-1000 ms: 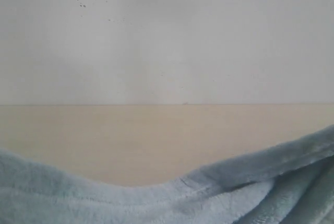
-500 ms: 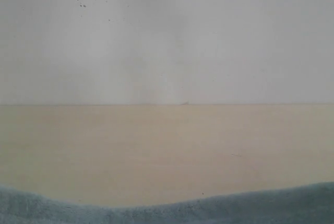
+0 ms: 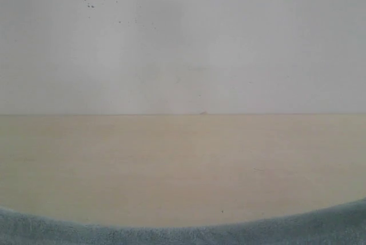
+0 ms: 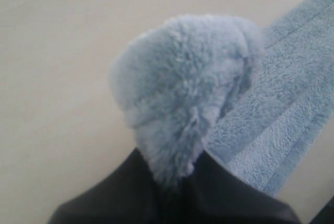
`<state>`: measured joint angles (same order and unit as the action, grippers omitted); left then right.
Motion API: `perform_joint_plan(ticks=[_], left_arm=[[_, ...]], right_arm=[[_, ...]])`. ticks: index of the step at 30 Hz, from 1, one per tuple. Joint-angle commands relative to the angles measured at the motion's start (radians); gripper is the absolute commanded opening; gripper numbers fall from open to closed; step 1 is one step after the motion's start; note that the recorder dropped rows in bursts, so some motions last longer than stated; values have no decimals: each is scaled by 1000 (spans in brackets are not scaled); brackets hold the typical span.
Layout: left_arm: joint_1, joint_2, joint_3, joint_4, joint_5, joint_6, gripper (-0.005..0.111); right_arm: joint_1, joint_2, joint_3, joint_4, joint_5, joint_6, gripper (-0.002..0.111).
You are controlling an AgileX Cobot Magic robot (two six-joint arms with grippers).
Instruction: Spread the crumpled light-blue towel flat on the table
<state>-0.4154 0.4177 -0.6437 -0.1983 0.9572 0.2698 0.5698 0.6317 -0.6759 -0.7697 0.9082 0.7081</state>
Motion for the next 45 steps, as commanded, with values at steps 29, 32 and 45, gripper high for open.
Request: perform_joint_plan(ticks=[29,32,45], left_arm=[[-4,-141,-133,6,103,-16,4],[-4,-108,-100,38,99,-16,4],[-4,217,39,173,-156,-121,4]], right_arm=[[-3,-417,-54,173,113,-211,0],[-3,-387,-54,173,113,-211,0],[-3,106,-2,120,-214,-90,0]])
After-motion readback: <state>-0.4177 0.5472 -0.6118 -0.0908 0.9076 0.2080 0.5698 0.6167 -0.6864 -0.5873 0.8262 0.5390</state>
